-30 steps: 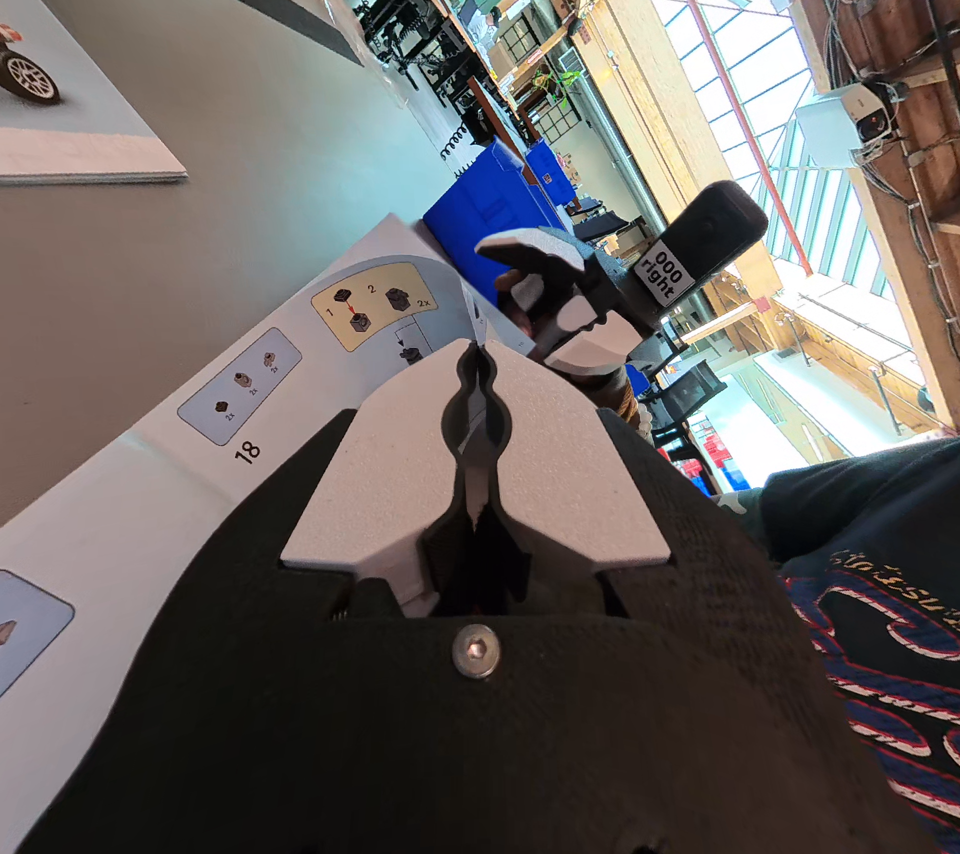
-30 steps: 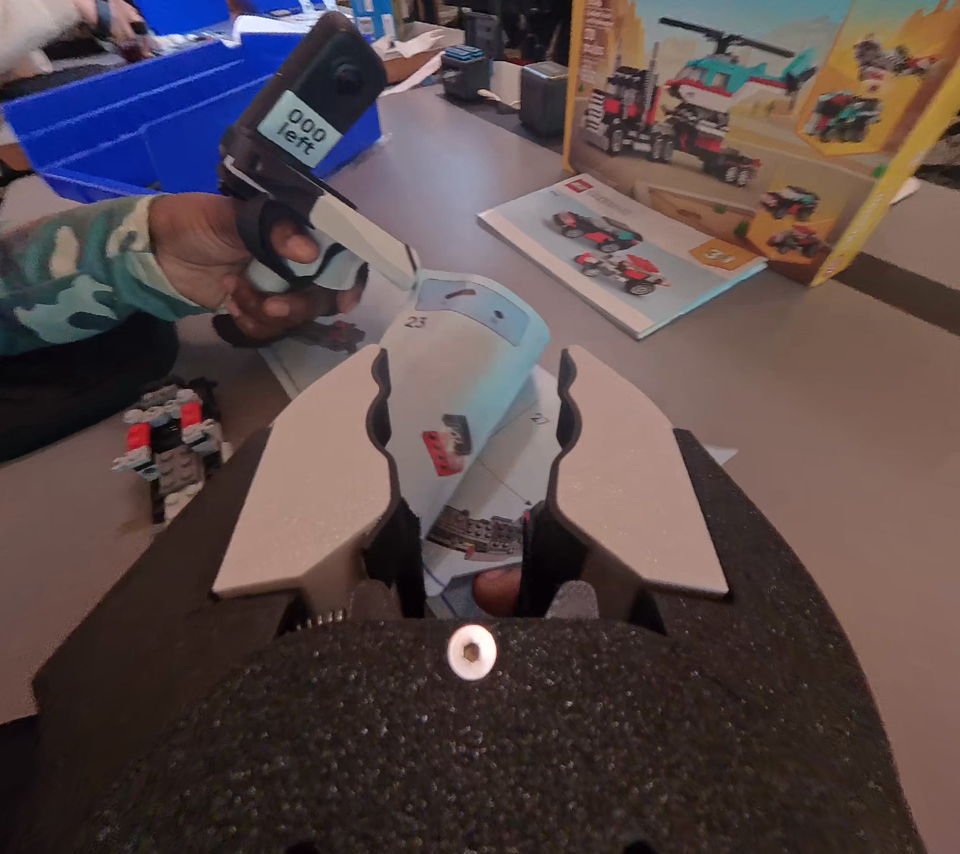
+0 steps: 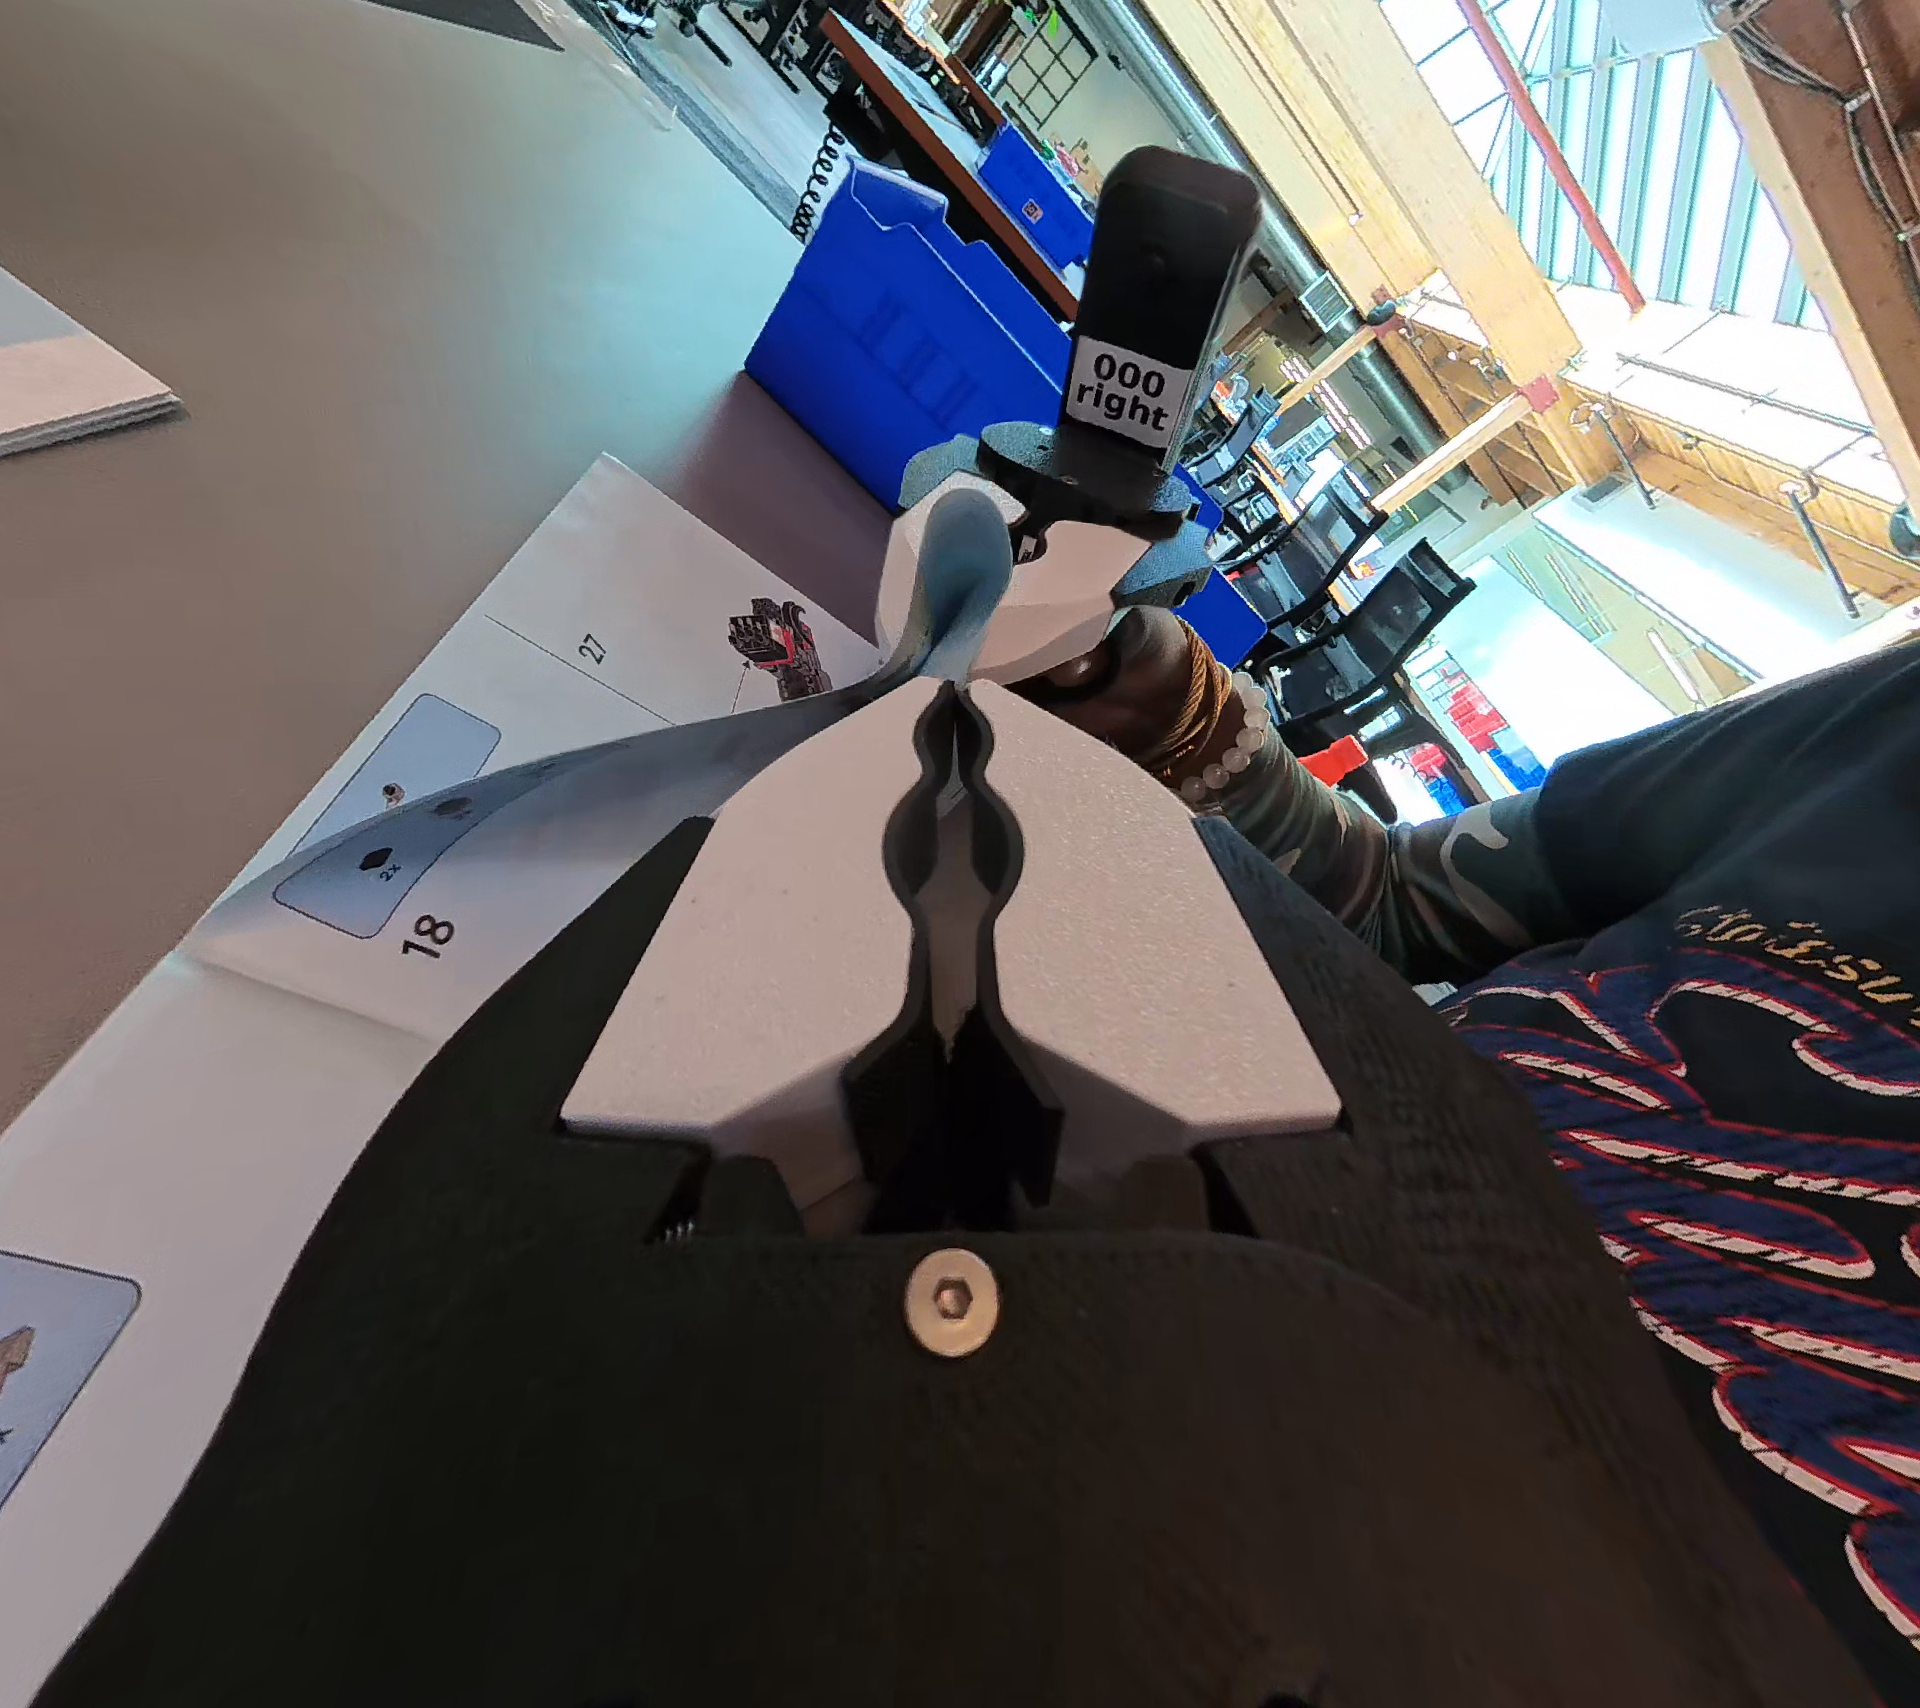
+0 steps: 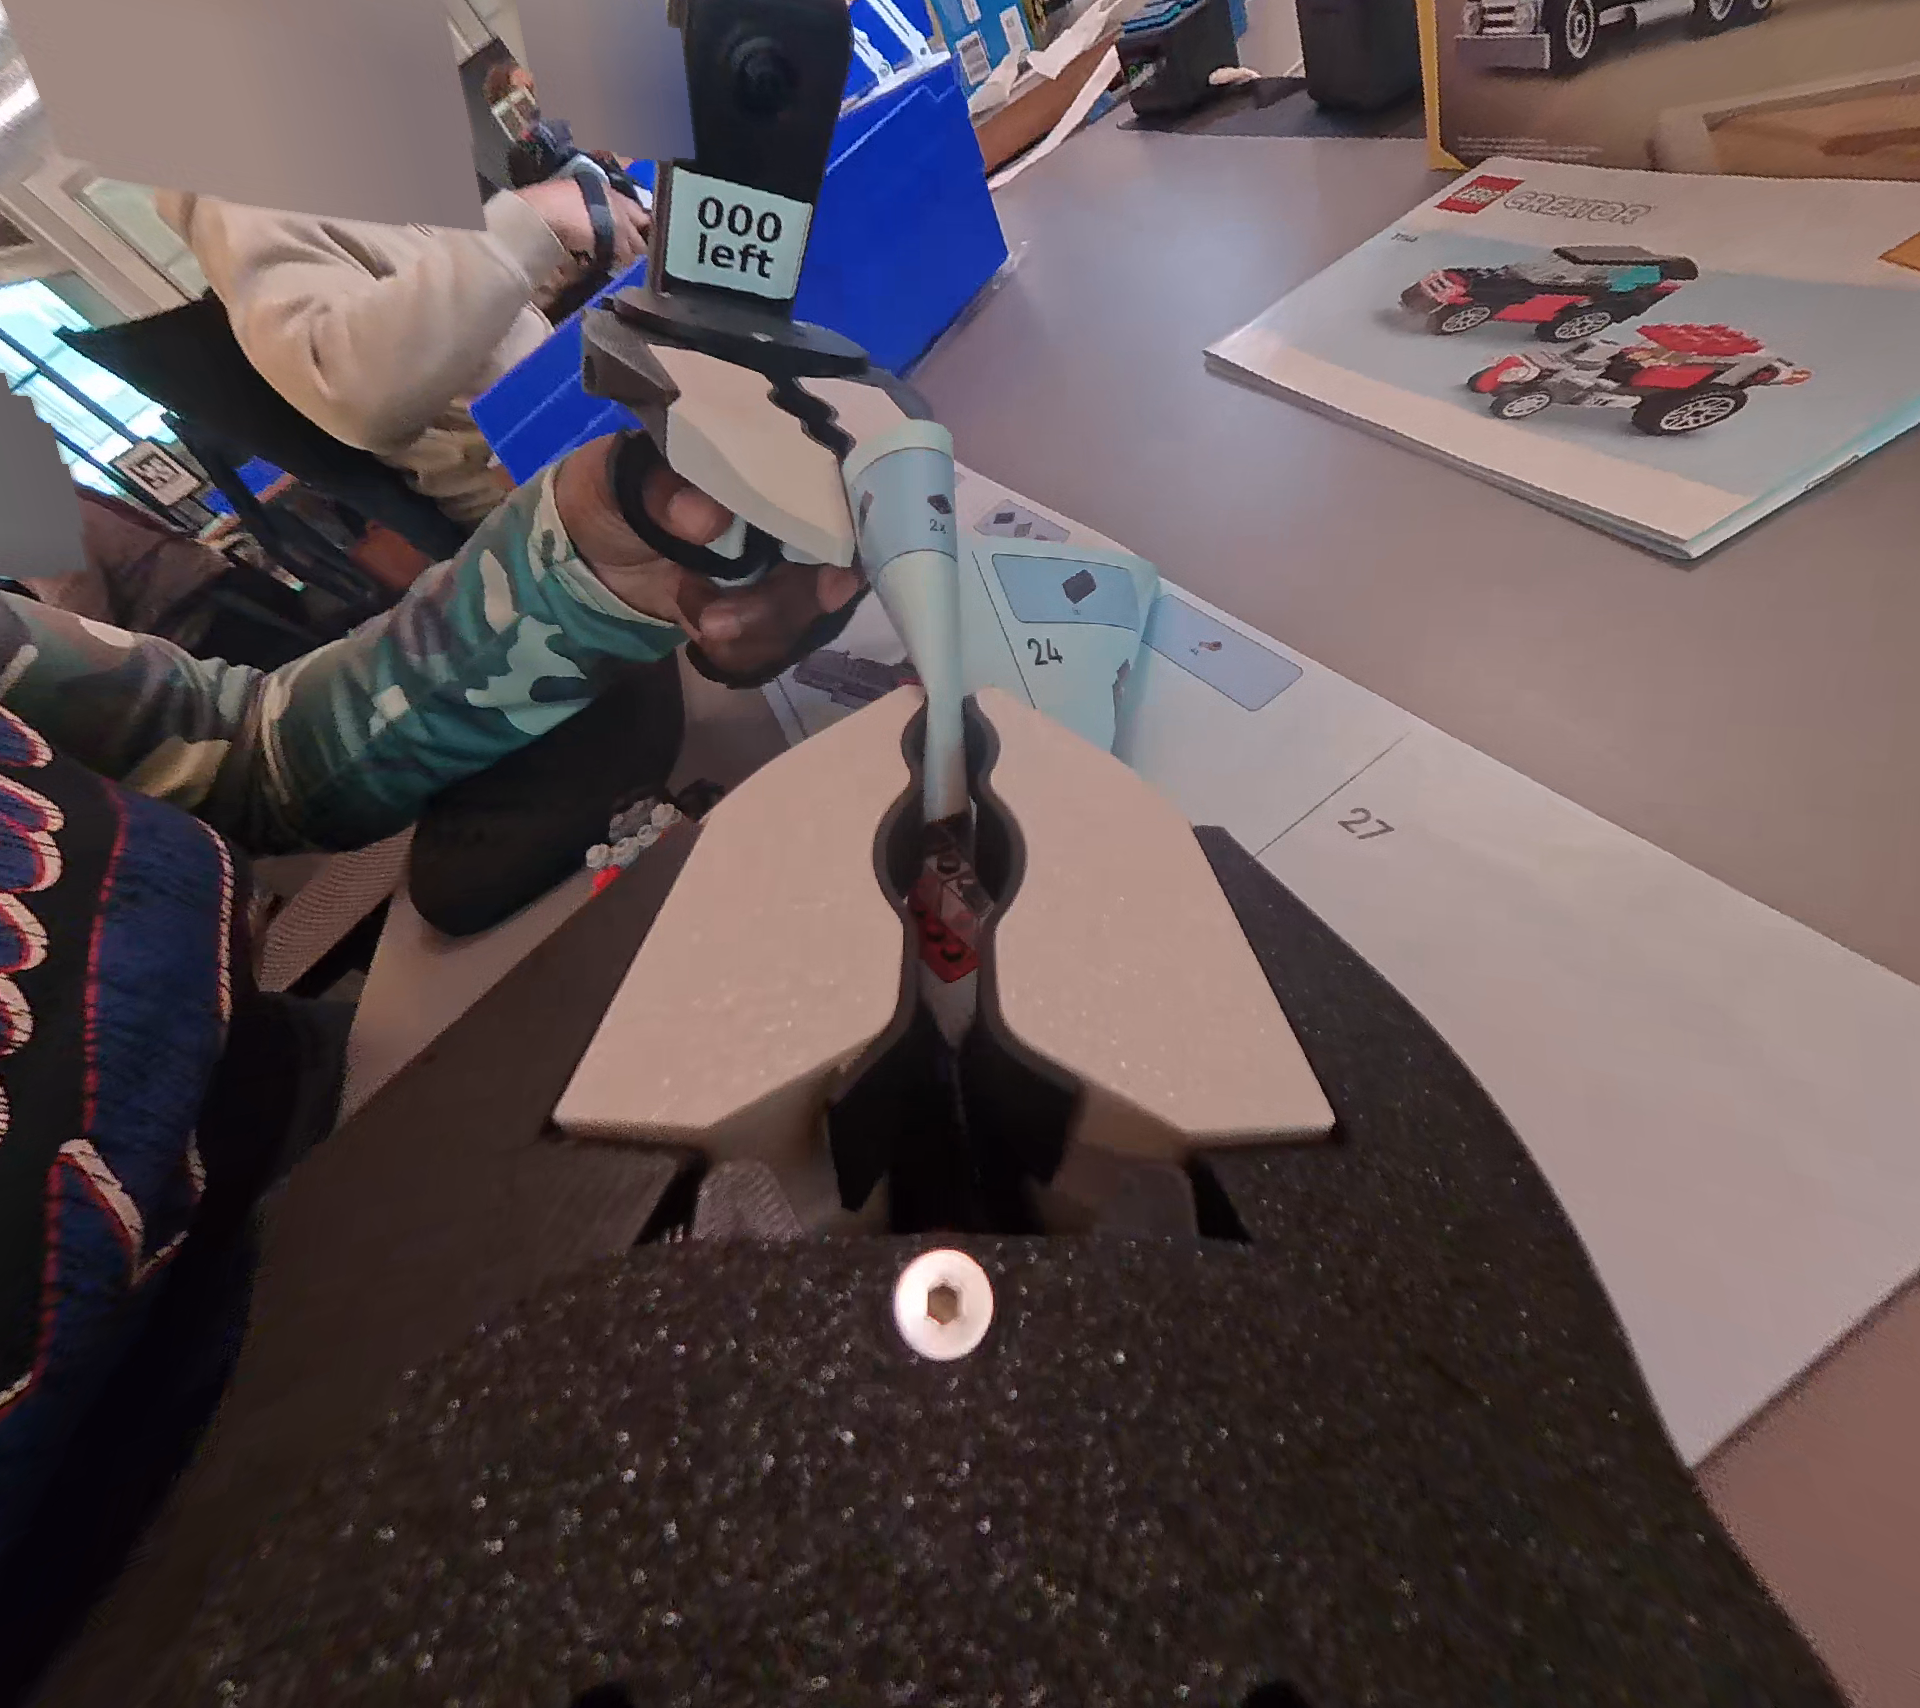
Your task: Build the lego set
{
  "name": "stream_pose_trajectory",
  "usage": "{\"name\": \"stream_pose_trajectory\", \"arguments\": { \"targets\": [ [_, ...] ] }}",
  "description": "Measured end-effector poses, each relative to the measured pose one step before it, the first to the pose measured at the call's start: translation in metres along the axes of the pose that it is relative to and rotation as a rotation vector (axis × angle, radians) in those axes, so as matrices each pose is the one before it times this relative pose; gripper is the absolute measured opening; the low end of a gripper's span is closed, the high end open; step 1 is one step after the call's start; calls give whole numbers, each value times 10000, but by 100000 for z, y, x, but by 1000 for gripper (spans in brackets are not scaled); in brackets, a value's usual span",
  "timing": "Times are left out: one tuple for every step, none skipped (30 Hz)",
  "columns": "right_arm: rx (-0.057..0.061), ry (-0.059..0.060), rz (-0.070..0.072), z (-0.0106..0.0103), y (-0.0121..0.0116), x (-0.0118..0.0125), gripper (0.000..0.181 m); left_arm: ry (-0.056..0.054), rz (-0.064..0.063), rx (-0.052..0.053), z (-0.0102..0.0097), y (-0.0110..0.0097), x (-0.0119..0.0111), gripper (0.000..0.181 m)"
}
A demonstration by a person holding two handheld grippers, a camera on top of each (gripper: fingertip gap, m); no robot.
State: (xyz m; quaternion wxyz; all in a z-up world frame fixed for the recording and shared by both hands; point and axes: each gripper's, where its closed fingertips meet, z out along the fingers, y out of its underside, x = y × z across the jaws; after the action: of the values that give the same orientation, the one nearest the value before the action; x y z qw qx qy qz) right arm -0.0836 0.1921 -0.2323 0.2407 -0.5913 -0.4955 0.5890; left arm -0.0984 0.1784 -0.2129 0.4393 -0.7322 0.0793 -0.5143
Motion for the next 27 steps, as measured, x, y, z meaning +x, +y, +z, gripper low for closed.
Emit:
{"name": "stream_pose_trajectory", "arguments": {
  "targets": [
    [52, -122, 138, -12, -11, -86, 4, 44, -35, 29, -6, -37, 20, 0],
    [34, -97, 118, -5, -4, -61, 4, 74, -25, 29, 5, -30, 91, 0],
    [37, -62, 92, -20, -13, -28, 3, 56, 6, 14, 20, -13, 90, 0],
    [29, -46, 84, -30, -7, 6, 3, 23, 21, 1, 25, 2, 35, 0],
    [10, -12, 90, -14, 16, 58, 3, 1, 7, -7, 25, 14, 3, 0],
    [47, -11, 85, -43, -36, 65, 3, 1, 0, -21, 19, 31, -20, 0],
    [174, -101, 113, -103, -224, -55, 3, -3, 7, -35, -17, 68, -42, 0],
    [245, -197, 205, -150, -340, -143, 3, -9, 13, -17, -35, 34, -54, 0],
    [256, -195, 255, -166, -341, -112, 2, 2, 3, 23, -43, -23, -28, 1],
    [206, -200, 232, -150, -242, -118, 2, 13, -1, 54, -17, -77, -10, 1],
    [131, -222, 215, -78, -121, -162, 2, 60, 39, 76, 13, -104, 85, 3],
    [69, -213, 243, -10, -28, -156, 2, 148, 108, 91, 94, -111, 258, 5],
    [63, -192, 272, 61, -11, -124, 3, 175, 148, 88, 167, -96, 370, 8],
    [86, -181, 265, 65, -33, -105, 3, 132, 166, 65, 236, -59, 345, 10],
    [75, -228, 236, 75, -33, -195, 4, 64, 186, 27, 260, -17, 267, 10],
    [66, -231, 239, 75, -18, -196, 4, -15, 198, -13, 248, 34, 146, 10],
    [90, -169, 242, 51, -53, -105, 5, -67, 197, -26, 218, 52, 40, 10],
    [108, -131, 238, 27, -77, -48, 5, -75, 172, -14, 174, 52, -6, 10],
    [98, -134, 217, 7, -65, -69, 5, -24, 117, 24, 122, 4, 21, 10],
    [74, -117, 195, 2, -47, -48, 5, 52, 44, 87, 79, -73, 110, 9],
    [63, -103, 176, -13, -28, -25, 5, 92, -25, 130, 27, -142, 125, 8],
    [55, -108, 154, 15, -29, -55, 5, 68, -65, 114, 18, -140, 63, 8],
    [35, -103, 128, 17, -7, -76, 6, -5, -58, 52, -7, -41, -64, 7],
    [10, -84, 96, 33, 3, -70, 6, -80, -23, -8, 8, 40, -184, 7],
    [-13, -42, 62, 38, 46, -34, 6, -87, 11, -32, 8, 98, -180, 7],
    [-19, 11, 26, 32, 32, 26, 6, -27, 23, -18, 33, 77, -65, 6],
    [-32, 12, 4, 12, 50, 15, 6, 42, 27, 19, 52, 14, 70, 5]
  ]
}}
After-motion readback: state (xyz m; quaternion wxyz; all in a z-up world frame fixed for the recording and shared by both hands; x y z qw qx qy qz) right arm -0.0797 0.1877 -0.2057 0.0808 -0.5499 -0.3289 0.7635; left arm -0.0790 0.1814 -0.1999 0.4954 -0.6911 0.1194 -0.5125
